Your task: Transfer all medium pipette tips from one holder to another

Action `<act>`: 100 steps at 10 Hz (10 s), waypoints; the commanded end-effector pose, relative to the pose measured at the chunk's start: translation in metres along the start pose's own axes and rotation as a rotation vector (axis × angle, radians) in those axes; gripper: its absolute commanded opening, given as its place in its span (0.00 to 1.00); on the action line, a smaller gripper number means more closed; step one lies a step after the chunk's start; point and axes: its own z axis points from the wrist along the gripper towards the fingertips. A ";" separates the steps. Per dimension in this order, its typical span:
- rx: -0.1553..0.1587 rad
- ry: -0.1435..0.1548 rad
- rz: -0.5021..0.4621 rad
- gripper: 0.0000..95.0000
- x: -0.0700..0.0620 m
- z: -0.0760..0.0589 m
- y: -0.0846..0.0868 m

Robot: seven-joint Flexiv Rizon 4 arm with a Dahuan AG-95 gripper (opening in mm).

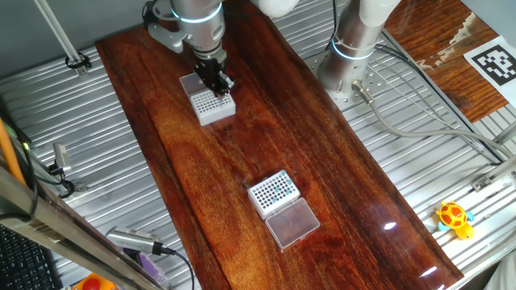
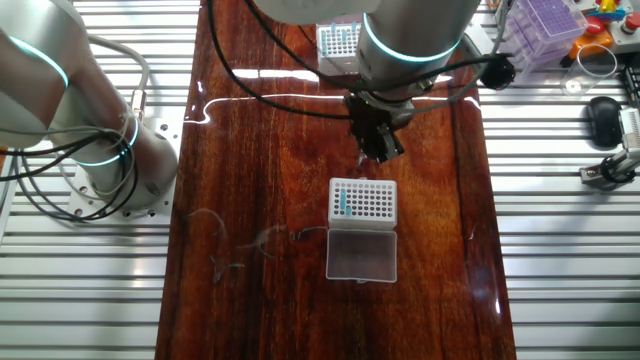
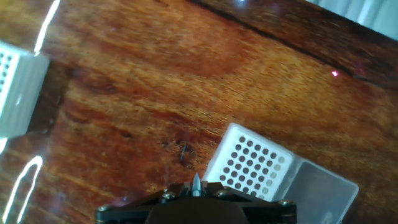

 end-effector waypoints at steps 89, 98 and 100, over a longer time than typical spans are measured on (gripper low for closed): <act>-0.041 -0.005 0.148 0.00 -0.064 0.008 0.244; -0.053 0.039 -0.074 0.00 -0.021 -0.008 0.115; -0.041 0.017 -0.018 0.00 -0.021 -0.008 0.115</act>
